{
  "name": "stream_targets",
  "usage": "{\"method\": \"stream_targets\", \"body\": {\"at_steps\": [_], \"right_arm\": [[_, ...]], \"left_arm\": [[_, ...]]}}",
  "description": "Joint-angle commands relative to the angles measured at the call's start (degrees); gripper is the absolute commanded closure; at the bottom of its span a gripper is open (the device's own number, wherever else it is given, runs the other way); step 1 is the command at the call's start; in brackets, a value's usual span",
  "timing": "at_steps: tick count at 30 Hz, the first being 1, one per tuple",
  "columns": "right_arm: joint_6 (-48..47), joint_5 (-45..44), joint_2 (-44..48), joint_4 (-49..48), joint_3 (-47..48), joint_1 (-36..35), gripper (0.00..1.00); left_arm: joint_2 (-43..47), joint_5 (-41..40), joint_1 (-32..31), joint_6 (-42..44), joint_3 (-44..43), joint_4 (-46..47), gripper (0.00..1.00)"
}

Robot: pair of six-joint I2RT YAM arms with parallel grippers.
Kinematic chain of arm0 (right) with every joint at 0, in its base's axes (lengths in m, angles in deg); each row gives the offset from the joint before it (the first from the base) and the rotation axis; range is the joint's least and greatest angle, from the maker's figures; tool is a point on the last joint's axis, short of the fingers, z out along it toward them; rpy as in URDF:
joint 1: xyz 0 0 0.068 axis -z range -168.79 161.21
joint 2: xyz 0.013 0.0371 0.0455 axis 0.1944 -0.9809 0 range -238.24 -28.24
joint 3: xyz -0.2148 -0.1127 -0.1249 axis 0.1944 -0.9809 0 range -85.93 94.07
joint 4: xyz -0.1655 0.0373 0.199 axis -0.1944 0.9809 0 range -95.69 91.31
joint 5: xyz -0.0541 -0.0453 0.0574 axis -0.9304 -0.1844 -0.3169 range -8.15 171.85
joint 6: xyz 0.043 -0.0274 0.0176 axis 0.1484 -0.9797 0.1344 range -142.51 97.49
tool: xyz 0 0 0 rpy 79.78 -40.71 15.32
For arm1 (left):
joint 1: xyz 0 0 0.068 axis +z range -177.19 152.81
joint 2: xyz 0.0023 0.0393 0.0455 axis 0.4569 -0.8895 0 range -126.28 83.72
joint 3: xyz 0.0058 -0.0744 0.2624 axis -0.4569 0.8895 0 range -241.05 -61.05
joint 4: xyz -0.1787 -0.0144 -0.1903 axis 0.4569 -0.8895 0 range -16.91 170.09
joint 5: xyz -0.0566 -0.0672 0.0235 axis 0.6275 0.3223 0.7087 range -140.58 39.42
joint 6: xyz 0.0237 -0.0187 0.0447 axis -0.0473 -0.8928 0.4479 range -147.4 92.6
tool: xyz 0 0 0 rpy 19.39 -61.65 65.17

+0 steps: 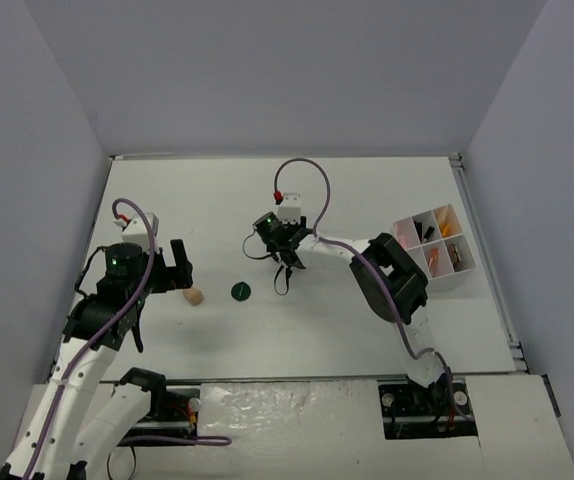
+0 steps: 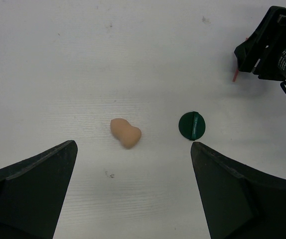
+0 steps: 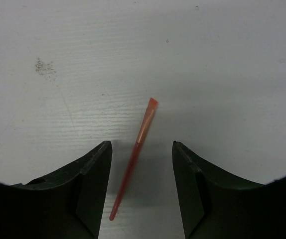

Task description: Organize the makeup

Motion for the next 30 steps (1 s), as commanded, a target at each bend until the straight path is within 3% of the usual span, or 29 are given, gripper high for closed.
{"method": "stream_targets", "body": {"at_steps": [1, 7, 17, 21, 24, 30], "right_arm": [[2.08, -2.44, -0.36, -1.70, 3.46, 0.39, 0.54], [3.02, -2.55, -1.51, -1.82, 2.41, 0.65, 0.63], [1.09, -4.03, -1.29, -1.64, -0.92, 0.91, 0.69], [1.45, -2.65, -0.38, -1.73, -2.92, 1.58, 0.81], [1.25, -2.33, 1.13, -1.73, -5.00, 2.09, 0.98], [-2.50, -1.49, 7.19, -3.82, -10.08, 3.54, 1.00]], "left_arm": [[-0.14, 0.17, 0.45, 0.00, -0.60, 2.74, 0.03], [0.04, 0.06, 0.45, -0.06, -0.55, 2.71, 0.03], [0.04, -0.01, 0.45, -0.08, -0.55, 2.71, 0.03], [0.13, -0.18, 0.45, 0.00, -0.46, 2.53, 0.03], [0.06, -0.18, 0.45, 0.00, -0.46, 2.53, 0.03], [0.14, -0.28, 0.45, -0.01, -0.45, 2.45, 0.03]]}}
